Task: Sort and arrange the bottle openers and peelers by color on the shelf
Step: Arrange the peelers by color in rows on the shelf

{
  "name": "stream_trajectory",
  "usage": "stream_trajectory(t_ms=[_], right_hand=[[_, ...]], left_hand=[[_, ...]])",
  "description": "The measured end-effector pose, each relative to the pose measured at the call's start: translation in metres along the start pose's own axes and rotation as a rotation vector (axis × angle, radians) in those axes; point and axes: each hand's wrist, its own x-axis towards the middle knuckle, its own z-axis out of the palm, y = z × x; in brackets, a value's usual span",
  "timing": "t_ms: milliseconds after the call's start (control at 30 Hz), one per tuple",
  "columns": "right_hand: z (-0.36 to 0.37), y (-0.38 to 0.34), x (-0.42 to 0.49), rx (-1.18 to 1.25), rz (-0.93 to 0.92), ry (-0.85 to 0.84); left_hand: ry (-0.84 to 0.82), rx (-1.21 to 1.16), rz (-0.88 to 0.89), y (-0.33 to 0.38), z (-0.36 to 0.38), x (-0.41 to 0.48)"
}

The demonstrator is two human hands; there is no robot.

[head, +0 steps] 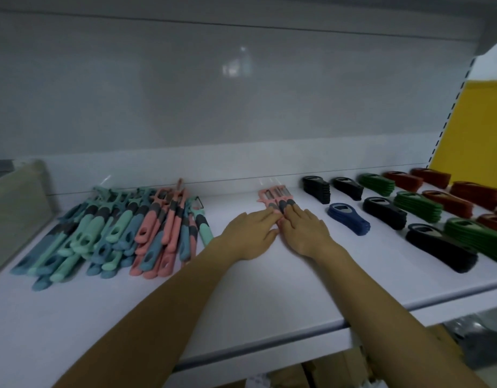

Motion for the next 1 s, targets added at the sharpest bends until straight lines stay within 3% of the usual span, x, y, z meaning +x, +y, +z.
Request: stream_trajectory(t_ms=[167,333,433,500,700,1000], right_hand=[[-0.006,-0.004,-0.006,-0.009,-0.044,0.118],[-0.006,-0.024,-0.018,0.032,-0.341,0.229],[-0.007,-0.057,-0.019,0.145,-0.477,0.115],[-0.009,-0.085,-0.014,0.217,-0.504,0.008],[0.012,-0.156,-0.003,0.237,-0.545,-0.067],[0.044,-0.166,-0.007,0.308,-0.514,0.171]], left_hand=[[0.093,0.174,-0.148,-0.014,-0.016,-0.010],[0.031,0.163,-0.265,-0.057,-0.054,-0.042],[0.066,0.094,-0.292,-0.091,-0.069,-0.071],[0.114,0.054,-0.332,-0.111,-0.070,-0.091],[0.079,-0.063,-0.464,-0.133,-0.072,-0.110],[0.089,0.077,-0.495,-0.130,-0.071,-0.114]])
